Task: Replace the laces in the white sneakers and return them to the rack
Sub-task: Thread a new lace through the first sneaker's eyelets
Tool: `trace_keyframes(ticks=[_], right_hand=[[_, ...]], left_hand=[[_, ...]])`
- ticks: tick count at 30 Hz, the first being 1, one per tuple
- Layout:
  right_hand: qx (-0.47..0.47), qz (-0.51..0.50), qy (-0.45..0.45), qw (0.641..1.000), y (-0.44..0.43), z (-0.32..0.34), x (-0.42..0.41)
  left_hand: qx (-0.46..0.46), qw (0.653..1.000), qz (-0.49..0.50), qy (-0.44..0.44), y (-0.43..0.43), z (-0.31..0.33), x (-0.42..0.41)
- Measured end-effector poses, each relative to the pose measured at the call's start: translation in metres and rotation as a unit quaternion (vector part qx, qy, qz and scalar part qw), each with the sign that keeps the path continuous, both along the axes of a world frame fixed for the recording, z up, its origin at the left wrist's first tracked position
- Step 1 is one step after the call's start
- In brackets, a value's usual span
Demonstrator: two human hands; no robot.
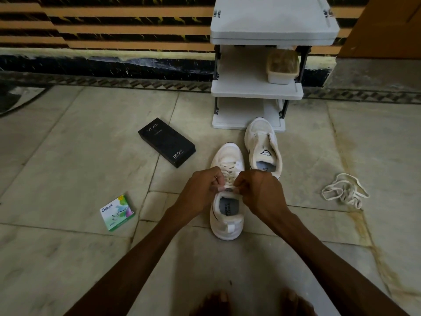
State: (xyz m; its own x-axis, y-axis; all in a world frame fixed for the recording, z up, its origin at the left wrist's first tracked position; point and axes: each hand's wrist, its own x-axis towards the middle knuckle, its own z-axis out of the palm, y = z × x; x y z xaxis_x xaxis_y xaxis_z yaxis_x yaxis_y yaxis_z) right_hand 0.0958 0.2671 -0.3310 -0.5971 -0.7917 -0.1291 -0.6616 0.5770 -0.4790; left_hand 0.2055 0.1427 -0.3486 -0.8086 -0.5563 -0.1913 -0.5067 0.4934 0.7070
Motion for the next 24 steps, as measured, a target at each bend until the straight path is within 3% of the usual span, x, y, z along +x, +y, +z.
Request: trace_keyframes(ticks=[3, 6, 11, 15, 17, 20, 24], right_hand=[[0.023, -0.003, 0.008, 1.000, -0.002, 0.000, -0.002], [0.039, -0.023, 0.020, 0.999, -0.005, -0.002, 0.002], [0.060, -0.044, 0.032, 0.997, -0.007, -0.009, 0.008], [0.099, -0.002, 0.058, 0.993, -0.002, -0.002, 0.003], [0.104, 0.028, 0.029, 0.994, 0.002, 0.003, -0.004], [0.027, 0.016, -0.115, 0.993, 0.005, 0.017, -0.014], [-0.104, -0.089, -0.334, 0.932, 0.007, 0.033, -0.019]], left_hand=[[-0.091, 0.994, -0.035, -0.054, 0.001, 0.001, -0.003], [-0.205, 0.963, -0.076, -0.156, 0.006, 0.001, -0.007], [-0.272, 0.940, -0.081, -0.189, 0.011, -0.001, -0.007], [-0.284, 0.933, -0.106, -0.196, 0.009, 0.009, -0.004], [-0.188, 0.962, -0.107, -0.167, 0.000, 0.017, 0.000], [0.031, 0.996, -0.056, -0.067, -0.015, 0.026, 0.011], [0.221, 0.970, 0.020, 0.096, -0.019, 0.040, 0.016]])
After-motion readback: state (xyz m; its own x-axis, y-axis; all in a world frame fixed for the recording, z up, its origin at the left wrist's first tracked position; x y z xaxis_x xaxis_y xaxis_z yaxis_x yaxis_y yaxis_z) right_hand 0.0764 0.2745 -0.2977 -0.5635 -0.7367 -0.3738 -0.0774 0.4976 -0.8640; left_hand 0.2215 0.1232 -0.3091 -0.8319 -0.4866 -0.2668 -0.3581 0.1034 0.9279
